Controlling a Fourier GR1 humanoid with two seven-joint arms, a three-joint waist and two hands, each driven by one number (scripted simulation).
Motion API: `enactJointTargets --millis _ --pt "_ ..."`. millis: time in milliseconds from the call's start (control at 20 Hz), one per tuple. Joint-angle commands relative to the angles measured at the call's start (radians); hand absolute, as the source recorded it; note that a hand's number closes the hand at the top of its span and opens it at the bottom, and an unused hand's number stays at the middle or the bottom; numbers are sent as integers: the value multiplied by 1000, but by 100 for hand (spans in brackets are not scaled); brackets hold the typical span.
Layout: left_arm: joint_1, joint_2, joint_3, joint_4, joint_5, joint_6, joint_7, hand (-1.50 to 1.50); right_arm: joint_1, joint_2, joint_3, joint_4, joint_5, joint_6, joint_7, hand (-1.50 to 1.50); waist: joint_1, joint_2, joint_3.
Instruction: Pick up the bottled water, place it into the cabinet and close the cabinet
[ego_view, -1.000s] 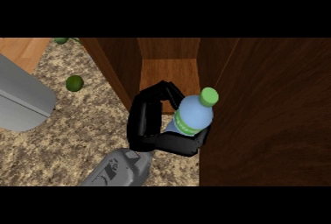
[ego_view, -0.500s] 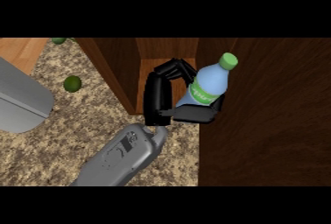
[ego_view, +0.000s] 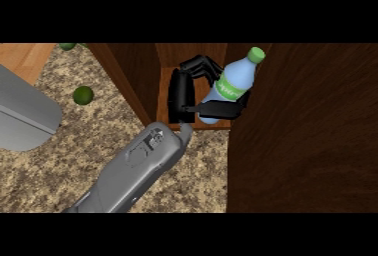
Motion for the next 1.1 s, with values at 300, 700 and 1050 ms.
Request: enactJointTargets --millis 300,700,1050 --pt "-51 5 150 282 69 -126 -135 150 46 3 -8 -110 -156 23 71 -150 -7 6 -1" --pt "-207 0 186 484 127 -98 -210 150 24 -6 -25 -104 -158 43 59 -150 -28 6 -1" --pt "-280 0 131 686 37 -78 -234 -150 -12 -7 -11 -50 -137 54 52 -150 -35 9 0"
